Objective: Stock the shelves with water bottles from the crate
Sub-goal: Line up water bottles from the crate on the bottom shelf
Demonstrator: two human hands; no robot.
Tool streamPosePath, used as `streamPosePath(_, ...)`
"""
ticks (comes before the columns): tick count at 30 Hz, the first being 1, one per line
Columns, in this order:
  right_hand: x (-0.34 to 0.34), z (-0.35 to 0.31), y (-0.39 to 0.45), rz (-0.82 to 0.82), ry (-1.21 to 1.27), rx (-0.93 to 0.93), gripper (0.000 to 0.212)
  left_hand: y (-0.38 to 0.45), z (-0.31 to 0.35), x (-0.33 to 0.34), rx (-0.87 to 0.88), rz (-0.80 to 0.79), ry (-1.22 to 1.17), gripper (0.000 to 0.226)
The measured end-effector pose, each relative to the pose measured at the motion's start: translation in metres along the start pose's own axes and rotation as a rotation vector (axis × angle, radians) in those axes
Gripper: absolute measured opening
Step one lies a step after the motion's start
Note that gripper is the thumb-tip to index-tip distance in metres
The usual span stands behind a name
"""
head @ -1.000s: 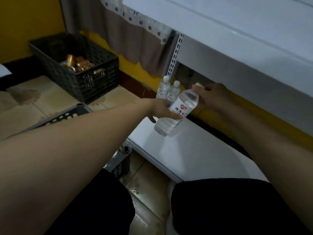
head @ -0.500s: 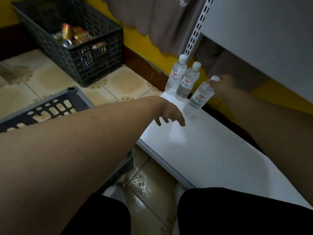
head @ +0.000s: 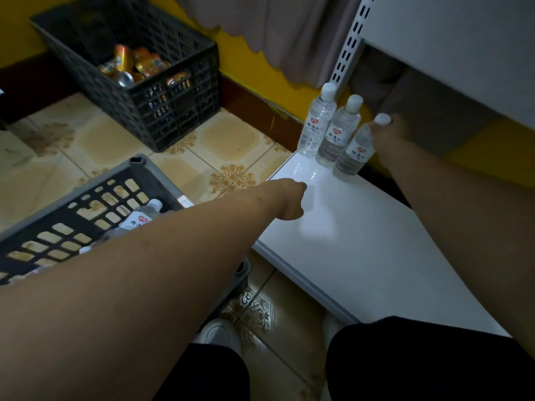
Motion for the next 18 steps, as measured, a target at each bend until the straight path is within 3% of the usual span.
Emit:
streamPosePath(11,-0.011,0.001,0.001,0.062,-0.069,-0.085,0.045,0.003,0.034,0.016,0.069,0.016,0.044,0.058)
streamPosePath(18,-0.005,0.000,0.000,-0.038,0.009,0.009,0.054,0.001,0.030,0.022,0.068,0.014,0.071,0.057)
Point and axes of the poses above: each hand's wrist, its own y-axis towards the middle knuckle, its own x-axis out of the palm, z = x × y, the point moved 9 cm from there along y, towards the middle knuckle, and after that the axes turned 4 degrees about z, right-handed, at the moved point
